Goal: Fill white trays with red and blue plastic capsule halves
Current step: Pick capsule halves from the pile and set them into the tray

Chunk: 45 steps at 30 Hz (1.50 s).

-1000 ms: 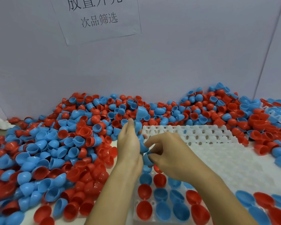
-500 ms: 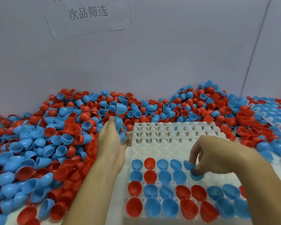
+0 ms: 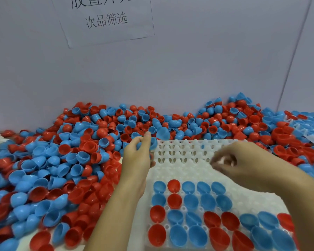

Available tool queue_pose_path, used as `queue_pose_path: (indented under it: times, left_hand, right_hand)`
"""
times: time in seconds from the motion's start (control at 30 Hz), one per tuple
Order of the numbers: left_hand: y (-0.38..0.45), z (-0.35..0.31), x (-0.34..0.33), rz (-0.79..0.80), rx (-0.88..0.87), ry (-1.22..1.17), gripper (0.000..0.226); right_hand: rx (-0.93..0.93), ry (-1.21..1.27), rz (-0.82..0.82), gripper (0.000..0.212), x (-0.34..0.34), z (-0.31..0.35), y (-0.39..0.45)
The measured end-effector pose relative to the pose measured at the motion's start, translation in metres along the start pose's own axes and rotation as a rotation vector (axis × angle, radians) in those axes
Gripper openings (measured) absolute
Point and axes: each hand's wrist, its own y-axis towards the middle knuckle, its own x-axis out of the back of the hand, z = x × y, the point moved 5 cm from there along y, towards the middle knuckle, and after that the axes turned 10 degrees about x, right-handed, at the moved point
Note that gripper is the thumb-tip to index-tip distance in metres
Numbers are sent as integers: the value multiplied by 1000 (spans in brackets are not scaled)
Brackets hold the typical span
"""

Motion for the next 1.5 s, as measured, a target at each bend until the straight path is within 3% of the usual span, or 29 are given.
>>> queue_pose_path:
  times: [0.13,0.23,0.5,0.7,0.93,1.07,1.23,1.5]
  left_hand:
    - [-5,-8,-5,99,-183,257,35]
    - [-7,-9,-11,205,-206,272,34]
    - [-13,0,-28,241,-55,143,36]
    - [-18,6,-41,225,-13,175,53]
    - [-9,7,-29,120,76,13,31]
    - [-9,8,-26,114,89,-17,30]
    - [-12,5,-28,116,99,-21,29]
    - [-23,0,-34,217,137,-146,28]
  right_hand:
    - [276,354,-419,21,-1,30,16]
    - [343,449,-458,25,-13,42,21]
    - [382,396,-327,38,-25,48,18]
    - [372,234,-266,30,-28,51,19]
    - [95,186,-250,19,7,-10,2]
    - [-70,192,-58,9,10,-35,-7]
    - [-246,78,241,13,-6,-43,-17]
    - [-381,-17,306,14,-20,-39,-11]
